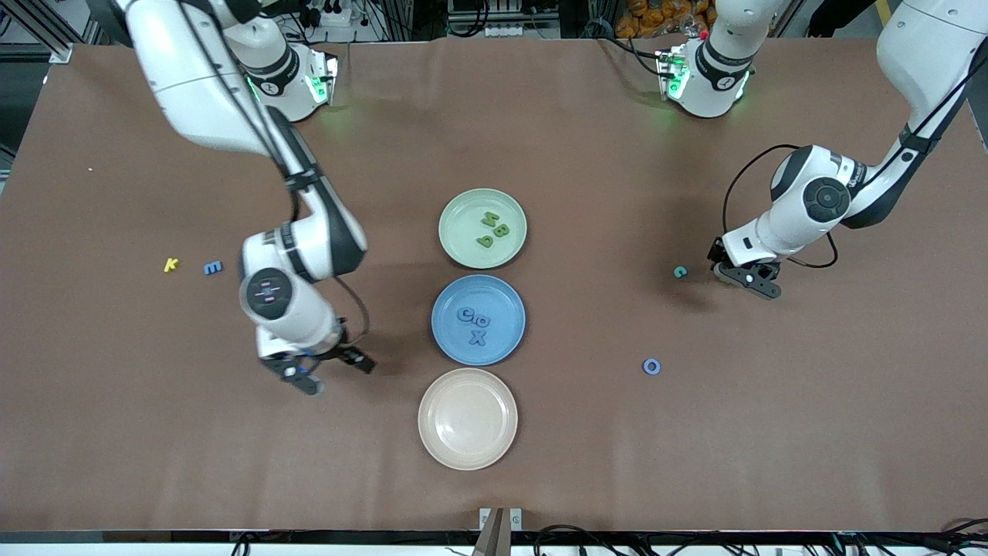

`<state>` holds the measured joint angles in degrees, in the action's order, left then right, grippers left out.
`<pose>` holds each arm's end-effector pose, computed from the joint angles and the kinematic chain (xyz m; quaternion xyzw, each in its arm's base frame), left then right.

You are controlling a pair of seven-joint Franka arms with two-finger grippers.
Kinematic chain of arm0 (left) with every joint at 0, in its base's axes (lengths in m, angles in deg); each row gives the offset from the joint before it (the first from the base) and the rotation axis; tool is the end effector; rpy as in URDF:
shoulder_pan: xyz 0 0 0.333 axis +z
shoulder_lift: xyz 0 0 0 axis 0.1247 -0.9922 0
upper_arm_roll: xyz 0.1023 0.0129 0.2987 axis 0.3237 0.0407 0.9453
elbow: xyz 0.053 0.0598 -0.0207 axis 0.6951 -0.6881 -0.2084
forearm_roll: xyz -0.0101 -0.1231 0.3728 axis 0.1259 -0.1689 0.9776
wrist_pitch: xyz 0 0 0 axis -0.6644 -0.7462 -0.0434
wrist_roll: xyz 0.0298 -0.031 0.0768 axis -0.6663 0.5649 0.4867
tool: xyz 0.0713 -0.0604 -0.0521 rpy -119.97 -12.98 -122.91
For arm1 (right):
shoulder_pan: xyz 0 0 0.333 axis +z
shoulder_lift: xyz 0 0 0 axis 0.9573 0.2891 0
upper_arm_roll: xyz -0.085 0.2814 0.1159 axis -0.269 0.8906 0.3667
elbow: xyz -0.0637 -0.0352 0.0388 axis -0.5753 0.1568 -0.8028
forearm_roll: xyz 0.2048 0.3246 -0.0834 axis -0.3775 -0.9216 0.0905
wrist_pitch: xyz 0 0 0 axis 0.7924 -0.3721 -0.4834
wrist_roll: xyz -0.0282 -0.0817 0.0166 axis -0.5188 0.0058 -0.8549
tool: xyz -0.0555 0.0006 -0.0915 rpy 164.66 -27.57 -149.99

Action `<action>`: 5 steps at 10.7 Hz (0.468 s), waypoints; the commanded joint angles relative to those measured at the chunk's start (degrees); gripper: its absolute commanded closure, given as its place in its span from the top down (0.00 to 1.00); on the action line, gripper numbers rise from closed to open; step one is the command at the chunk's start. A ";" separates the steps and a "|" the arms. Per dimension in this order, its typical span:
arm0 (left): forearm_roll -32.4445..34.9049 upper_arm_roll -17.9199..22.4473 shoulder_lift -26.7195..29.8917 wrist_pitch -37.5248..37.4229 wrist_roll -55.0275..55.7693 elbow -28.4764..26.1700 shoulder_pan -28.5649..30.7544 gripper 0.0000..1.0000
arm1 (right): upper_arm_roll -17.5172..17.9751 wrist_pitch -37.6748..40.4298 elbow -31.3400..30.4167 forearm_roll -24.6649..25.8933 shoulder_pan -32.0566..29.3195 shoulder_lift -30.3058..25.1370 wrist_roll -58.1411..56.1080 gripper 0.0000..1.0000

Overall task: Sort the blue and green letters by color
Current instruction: 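Grasp green n with the left gripper while the right gripper returns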

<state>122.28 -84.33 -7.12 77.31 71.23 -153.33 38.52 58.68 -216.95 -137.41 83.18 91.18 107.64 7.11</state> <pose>0.4901 -0.0278 0.1822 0.9678 -0.2515 -0.0047 0.0116 0.6742 0.2081 0.2418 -0.9622 0.2705 -0.0305 0.0102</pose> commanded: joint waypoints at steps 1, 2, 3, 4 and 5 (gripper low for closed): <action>1.86 -0.29 -1.70 0.58 -0.48 0.95 0.90 0.46 | 1.31 0.81 -7.09 1.07 -10.92 -6.54 -5.34 1.00; 1.86 0.15 -1.88 0.66 -0.48 0.95 0.90 0.39 | 1.31 1.68 -8.75 0.98 -14.00 -7.77 -5.26 1.00; 1.95 0.32 -1.97 0.58 -0.48 1.04 0.81 0.34 | 1.31 1.86 -10.59 1.07 -17.25 -9.00 -5.52 1.00; 1.95 0.50 -1.97 0.58 -0.48 1.13 0.81 0.30 | 1.23 1.78 -12.00 1.16 -19.90 -9.97 -5.78 1.00; 2.12 0.50 -1.97 0.58 -0.48 1.30 0.81 0.20 | 1.23 1.78 -13.15 1.16 -22.01 -10.76 -5.79 1.00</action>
<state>122.41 -83.84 -8.34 77.36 71.23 -152.66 38.70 58.70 -215.01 -144.99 83.29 74.03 101.23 1.19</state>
